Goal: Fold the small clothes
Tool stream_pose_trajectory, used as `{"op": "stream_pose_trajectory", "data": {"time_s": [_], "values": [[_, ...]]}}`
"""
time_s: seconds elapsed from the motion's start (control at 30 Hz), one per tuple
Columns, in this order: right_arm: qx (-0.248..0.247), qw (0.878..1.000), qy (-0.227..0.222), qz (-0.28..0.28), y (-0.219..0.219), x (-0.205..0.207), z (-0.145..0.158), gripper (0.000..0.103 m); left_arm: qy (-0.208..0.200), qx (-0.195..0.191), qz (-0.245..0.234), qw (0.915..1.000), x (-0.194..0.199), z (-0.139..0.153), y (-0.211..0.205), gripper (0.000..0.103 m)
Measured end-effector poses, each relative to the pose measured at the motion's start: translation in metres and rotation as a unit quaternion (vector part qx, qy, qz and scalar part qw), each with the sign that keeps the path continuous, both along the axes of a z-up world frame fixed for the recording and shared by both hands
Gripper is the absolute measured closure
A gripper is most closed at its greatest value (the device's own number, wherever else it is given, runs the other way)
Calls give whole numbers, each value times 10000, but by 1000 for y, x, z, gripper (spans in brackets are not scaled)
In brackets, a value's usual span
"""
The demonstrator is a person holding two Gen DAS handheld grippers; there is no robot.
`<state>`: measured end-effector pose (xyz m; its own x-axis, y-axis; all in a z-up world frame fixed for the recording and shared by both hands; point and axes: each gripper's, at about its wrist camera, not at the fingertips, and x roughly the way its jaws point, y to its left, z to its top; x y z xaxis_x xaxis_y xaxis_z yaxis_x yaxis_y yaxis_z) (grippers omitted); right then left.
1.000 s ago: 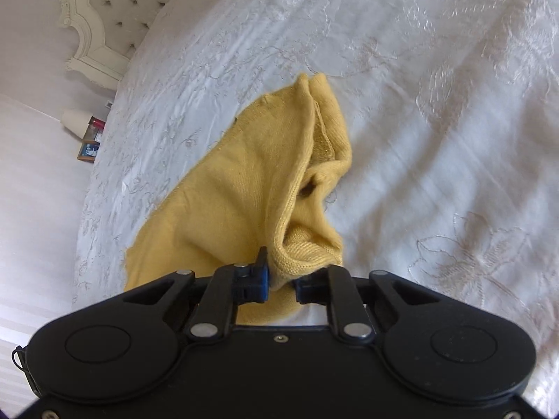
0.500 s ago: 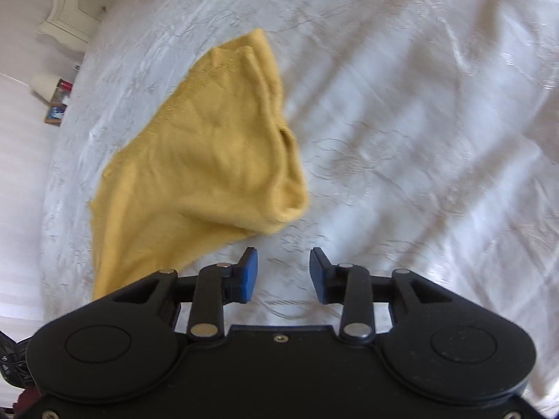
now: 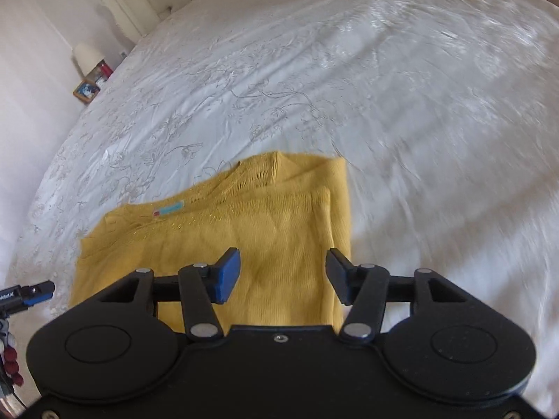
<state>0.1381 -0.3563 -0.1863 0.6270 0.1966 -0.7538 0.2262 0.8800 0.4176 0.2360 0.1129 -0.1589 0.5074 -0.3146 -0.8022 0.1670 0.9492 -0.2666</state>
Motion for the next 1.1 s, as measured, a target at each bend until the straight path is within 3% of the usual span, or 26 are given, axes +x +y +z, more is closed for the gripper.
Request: {"op": "stream_pose_trajectory", "data": {"time_s": [0.2,0.53,0.57,0.6,0.63,0.67,0.77,1.1], "values": [[-215,9994,107,245,-1,29,-18,42,40,209,-170,9996,32,-24,-13,46],[-317,9993,185,-2,-11,37,-33,42,-181,478,-295,9983,32,-29,-30,48],[-309,9994,159,31,-12,37,-33,44,-191,486,-304,9982,32,-29,-31,55],[-321,9994,129,87,-11,36,-32,60,-206,516,-328,9979,31,-29,-32,63],[-357,9992,105,144,-10,35,-31,95,-234,577,-375,9974,30,-28,-33,86],[-423,9989,104,196,-8,36,-29,91,-261,668,-439,9965,29,-28,-36,99],[-430,9987,-42,284,-3,34,-23,93,-345,746,-579,9949,24,-27,-41,99],[-494,9974,-425,318,0,20,-1,93,-857,717,-130,9937,2,-5,-26,99]]}}
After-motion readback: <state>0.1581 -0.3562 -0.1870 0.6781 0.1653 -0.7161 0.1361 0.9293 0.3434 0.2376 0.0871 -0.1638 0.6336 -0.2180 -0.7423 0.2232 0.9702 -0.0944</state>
